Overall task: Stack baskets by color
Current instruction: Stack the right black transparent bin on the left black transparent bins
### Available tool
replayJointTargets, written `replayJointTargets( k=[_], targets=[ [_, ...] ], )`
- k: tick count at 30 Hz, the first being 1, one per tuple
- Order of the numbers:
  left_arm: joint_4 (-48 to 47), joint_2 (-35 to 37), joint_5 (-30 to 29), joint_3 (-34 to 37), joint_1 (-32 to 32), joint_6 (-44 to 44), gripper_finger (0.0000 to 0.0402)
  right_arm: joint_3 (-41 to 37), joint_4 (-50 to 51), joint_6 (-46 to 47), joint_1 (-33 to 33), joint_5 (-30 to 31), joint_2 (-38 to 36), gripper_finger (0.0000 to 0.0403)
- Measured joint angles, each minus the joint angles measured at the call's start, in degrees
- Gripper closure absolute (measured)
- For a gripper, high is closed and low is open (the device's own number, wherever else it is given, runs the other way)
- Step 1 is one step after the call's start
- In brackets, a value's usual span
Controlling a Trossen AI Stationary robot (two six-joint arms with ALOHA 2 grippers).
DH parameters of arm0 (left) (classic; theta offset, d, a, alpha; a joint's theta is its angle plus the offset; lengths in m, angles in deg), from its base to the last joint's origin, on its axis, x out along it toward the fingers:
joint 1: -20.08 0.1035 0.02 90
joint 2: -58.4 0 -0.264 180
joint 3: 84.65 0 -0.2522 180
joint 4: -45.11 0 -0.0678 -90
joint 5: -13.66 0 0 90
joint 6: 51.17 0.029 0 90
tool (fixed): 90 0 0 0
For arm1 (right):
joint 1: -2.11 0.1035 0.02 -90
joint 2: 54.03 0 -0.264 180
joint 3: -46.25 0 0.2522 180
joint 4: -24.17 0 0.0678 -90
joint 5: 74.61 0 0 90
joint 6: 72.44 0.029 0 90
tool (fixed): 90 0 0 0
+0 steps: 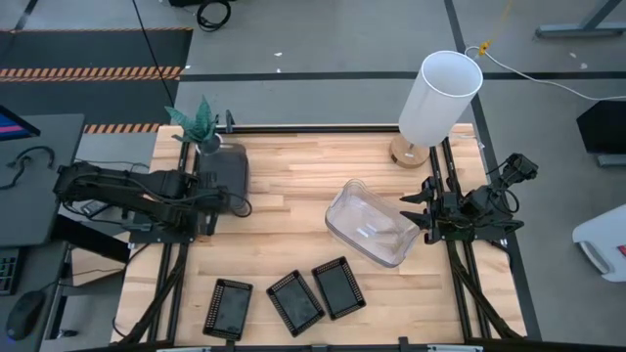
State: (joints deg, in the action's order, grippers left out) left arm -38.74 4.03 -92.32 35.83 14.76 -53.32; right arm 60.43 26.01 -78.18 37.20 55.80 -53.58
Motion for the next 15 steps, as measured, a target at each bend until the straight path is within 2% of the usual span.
replayJointTargets(
  k=[5, 8, 15],
  targets=[
    [0.7, 0.0, 1.4, 0.0, 0.0, 0.2, 0.0390, 0.0, 0.0, 0.0, 0.0, 0.0, 0.0, 0.0213],
    [0.7, 0.0, 1.2, 0.0, 0.0, -0.2, 0.0374, 0.0, 0.0, 0.0, 0.0, 0.0, 0.0, 0.0213],
    [-1.0, 0.0, -1.1, -0.9, 0.0, -3.3, 0.0270, 0.0, 0.0, 0.0, 0.0, 0.0, 0.0, 0.0213]
  ],
)
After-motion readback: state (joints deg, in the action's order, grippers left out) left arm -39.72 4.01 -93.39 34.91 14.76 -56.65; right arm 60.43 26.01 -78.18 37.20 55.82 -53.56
